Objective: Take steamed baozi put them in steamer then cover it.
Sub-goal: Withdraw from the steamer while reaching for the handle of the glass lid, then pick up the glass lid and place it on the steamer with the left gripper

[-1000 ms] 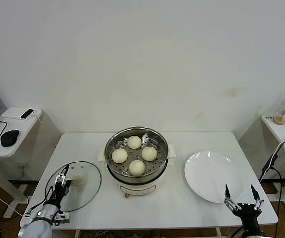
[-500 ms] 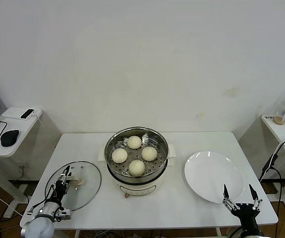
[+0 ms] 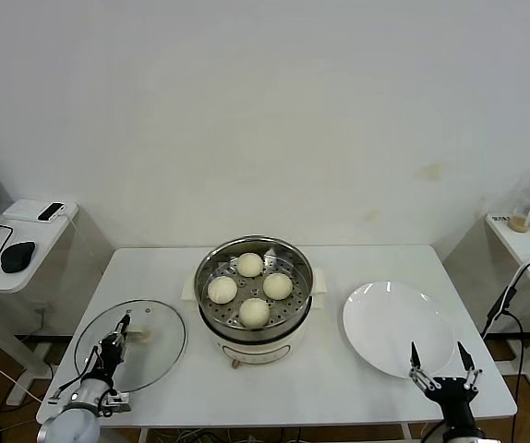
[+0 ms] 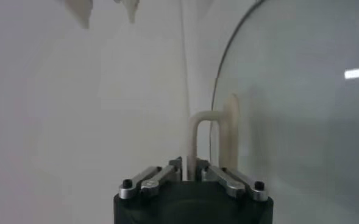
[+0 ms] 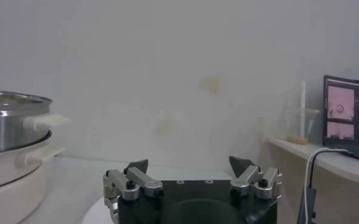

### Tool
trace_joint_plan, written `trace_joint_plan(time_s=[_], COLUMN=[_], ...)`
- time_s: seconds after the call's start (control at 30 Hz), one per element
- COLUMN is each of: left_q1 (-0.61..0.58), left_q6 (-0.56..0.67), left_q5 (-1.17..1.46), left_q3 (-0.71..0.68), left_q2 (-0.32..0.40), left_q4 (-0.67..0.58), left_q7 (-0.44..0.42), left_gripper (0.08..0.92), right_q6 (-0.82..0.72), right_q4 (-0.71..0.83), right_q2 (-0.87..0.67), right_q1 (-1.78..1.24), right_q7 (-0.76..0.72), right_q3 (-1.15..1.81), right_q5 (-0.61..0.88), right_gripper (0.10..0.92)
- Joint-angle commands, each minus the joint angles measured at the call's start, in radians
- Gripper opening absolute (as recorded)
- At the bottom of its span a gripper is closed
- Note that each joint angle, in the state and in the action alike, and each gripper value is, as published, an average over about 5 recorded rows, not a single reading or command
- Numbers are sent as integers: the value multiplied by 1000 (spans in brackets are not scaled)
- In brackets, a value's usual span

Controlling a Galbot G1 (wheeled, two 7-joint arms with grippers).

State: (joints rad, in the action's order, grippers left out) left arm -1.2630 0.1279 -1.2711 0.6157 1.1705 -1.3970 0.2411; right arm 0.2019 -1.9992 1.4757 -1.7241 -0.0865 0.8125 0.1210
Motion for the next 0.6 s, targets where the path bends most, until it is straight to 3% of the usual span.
trace_joint_plan(time_s=[0.03, 0.27, 0.6], left_q1=[-88, -137, -179], left_q6=[-26, -71, -183], left_q5=[18, 79, 195], left_q3=[50, 114, 209], left_q2=[-11, -36, -115], left_q4=[-146, -245, -487], left_q7=[29, -14, -196], left_gripper=[140, 140, 140], right_q6=[-12, -33, -33], right_q4=[-6, -27, -20], right_q2=[-8, -29, -40], right_q1=[-3, -8, -4], right_q7=[-2, -7, -13], right_q3=[-22, -33, -32], right_q5=[21, 45, 43], right_gripper=[823, 823, 823])
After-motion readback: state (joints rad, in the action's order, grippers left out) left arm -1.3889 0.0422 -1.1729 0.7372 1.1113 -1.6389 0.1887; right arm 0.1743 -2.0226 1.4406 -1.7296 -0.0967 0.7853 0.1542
